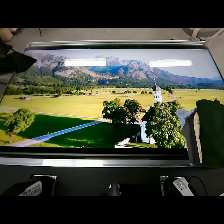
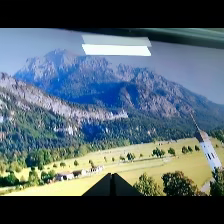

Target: Fold the shirts.

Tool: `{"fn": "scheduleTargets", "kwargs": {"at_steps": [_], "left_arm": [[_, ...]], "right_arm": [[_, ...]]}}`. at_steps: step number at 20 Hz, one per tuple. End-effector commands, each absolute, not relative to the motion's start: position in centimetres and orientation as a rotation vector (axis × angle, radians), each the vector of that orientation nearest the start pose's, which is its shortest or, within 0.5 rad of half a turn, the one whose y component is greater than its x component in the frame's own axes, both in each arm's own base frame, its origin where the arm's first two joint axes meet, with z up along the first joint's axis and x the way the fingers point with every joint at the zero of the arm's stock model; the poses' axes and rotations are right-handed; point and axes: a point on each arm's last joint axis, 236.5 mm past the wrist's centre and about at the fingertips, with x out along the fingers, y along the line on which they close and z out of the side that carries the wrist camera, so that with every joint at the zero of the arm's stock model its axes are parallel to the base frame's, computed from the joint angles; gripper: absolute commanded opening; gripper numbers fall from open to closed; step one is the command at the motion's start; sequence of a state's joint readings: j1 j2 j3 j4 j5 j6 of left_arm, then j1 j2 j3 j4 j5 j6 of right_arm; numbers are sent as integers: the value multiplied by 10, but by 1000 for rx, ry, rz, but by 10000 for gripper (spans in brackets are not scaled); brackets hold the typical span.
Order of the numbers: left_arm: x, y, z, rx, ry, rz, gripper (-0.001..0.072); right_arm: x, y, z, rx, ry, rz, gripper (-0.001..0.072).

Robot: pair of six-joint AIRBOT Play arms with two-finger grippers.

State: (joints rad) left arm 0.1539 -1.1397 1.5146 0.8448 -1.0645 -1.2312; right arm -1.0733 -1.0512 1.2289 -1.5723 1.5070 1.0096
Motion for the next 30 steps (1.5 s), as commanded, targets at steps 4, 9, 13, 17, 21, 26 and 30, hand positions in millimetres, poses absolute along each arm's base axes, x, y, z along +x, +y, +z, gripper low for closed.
{"fn": "scheduleTargets", "kwargs": {"at_steps": [4,9,13,17,21,26,30], "left_arm": [[479,-32,320,-99,342,-53,24],[454,-97,160,10,922,-74,649],[391,-104,79,143,1274,-64,720],[388,-91,65,74,1268,34,720],[388,-92,66,76,1266,31,720],[388,-92,65,76,1267,31,720],[388,-92,65,76,1267,31,720]], "right_arm": [[342,-220,286,16,537,-265,569],[387,-23,147,-170,1036,255,566],[358,55,74,-271,1334,527,565],[365,53,70,-250,1344,435,590],[362,51,70,-244,1359,418,688],[364,51,70,-244,1351,416,688],[364,51,70,-244,1351,416,688]]}}
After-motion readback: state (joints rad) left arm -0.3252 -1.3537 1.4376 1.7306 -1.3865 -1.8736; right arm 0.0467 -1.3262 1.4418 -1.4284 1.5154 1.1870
